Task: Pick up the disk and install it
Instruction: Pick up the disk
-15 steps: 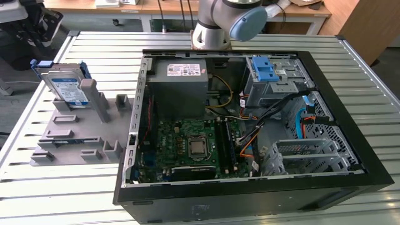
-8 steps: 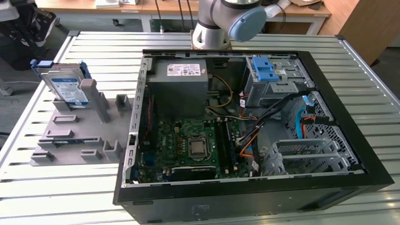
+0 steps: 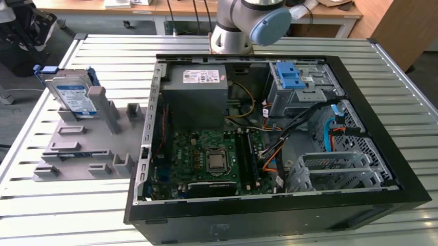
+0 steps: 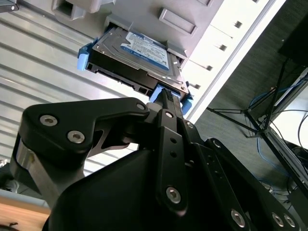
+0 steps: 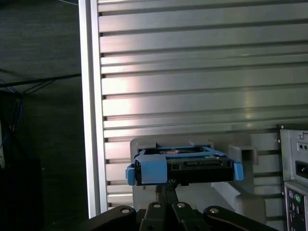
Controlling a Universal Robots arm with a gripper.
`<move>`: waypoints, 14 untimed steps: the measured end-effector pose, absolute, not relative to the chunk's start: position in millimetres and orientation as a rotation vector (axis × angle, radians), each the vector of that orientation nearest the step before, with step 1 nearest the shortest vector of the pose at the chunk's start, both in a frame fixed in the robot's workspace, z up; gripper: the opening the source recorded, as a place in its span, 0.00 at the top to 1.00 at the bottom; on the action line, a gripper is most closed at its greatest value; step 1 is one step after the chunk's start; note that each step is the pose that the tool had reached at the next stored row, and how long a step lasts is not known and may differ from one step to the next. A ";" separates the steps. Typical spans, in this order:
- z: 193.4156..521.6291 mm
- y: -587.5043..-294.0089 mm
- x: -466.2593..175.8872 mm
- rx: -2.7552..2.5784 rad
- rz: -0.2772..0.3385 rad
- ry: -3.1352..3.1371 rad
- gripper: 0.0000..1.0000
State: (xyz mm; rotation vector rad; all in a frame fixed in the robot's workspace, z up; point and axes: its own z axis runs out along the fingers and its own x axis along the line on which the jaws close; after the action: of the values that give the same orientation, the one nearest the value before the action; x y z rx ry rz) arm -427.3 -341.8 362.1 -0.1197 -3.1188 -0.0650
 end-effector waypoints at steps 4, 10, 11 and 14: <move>362.2 -341.8 -427.5 -0.119 -0.065 -3.119 0.89; 362.1 -341.8 -427.5 -0.110 -0.065 -3.119 0.89; 362.1 -341.8 -427.5 -0.107 -0.065 -3.119 0.89; 362.1 -341.8 -427.5 -0.095 -0.065 -3.119 0.89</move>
State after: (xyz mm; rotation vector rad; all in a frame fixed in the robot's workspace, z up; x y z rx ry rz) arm -427.5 -341.8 362.1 -0.0950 -3.1194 -0.0648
